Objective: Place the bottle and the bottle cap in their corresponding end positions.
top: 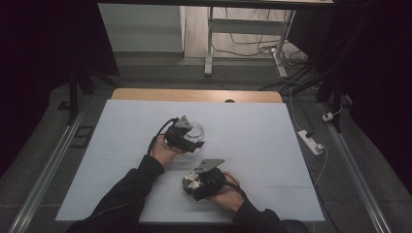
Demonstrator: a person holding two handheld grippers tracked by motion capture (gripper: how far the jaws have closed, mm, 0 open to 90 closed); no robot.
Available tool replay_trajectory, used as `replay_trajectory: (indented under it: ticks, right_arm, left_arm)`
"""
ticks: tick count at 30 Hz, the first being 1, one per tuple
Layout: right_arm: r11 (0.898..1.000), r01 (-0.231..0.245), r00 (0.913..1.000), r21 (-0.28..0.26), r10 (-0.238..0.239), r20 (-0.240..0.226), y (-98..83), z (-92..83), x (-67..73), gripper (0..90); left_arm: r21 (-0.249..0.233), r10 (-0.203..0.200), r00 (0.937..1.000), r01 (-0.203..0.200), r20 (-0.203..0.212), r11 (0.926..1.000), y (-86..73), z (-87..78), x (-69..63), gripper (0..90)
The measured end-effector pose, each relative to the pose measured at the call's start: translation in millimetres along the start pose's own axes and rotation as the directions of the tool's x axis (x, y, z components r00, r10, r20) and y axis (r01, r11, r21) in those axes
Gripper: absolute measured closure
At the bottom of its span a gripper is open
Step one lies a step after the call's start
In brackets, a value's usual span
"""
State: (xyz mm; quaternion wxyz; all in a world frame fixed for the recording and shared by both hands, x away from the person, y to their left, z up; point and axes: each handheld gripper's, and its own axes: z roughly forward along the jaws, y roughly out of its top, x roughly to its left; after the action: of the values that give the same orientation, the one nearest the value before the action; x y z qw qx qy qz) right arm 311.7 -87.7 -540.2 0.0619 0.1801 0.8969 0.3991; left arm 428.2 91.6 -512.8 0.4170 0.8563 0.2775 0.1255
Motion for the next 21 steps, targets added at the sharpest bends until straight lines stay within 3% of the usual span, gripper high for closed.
replay_trajectory:
  ticks: [8, 12, 17, 21]
  right_arm:
    - [0.999, 0.028, 0.9992, 0.033, -0.029, 0.026, 0.5, 1.6, 2.6, 17.7]
    - [1.0, -0.012, 0.9999, 0.025, 0.012, 0.007, 0.7, 0.4, 0.3, 16.6]
    - [0.999, -0.027, 0.9996, 0.022, 0.027, 0.002, 1.2, -0.1, -1.0, 14.9]
    - [0.999, -0.042, 0.9991, 0.01, 0.042, 0.001, 2.8, -2.3, -1.3, 12.6]
  left_arm:
    - [-0.015, -0.011, 0.9999, 0.011, 0.012, 0.9998, -4.1, -0.3, 2.0, 14.3]
    - [-0.016, -0.009, 0.9997, 0.009, 0.022, 0.9998, -4.4, -0.6, 3.4, 13.9]
    - [-0.039, -0.05, 0.9956, 0.053, 0.079, 0.9978, -4.3, -3.6, 8.2, 10.9]
    - [-0.01, -0.029, 0.9983, 0.029, 0.051, 0.9995, -2.6, -6.2, 6.4, 7.9]
